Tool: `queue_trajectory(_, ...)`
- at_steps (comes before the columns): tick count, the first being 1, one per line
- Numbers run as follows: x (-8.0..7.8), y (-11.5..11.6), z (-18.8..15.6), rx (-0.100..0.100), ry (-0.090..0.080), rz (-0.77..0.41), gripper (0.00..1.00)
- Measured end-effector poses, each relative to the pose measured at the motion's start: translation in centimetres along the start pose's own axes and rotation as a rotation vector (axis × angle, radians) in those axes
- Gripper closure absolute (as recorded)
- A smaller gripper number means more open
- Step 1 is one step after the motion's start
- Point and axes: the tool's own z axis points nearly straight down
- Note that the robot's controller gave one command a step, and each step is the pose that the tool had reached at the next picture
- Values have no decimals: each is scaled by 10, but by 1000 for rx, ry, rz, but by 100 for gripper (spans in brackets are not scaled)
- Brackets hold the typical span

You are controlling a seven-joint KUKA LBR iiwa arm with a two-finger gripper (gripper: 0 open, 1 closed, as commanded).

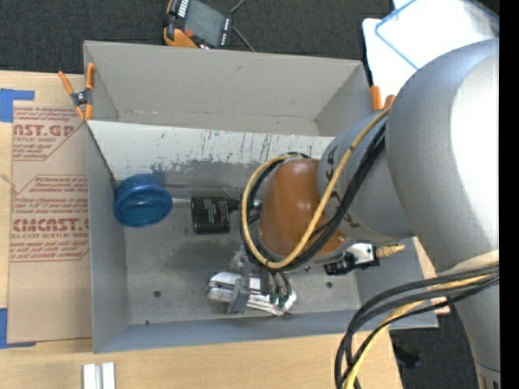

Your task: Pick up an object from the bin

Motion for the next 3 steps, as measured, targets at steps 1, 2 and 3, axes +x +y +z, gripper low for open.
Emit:
queue_trajectory(1,0,0,0,0,0,0,100)
queue_trajectory(2,2,-1,-11,2,5,0,100)
queue_trajectory(3,2,-1,-35,3,8,0,100)
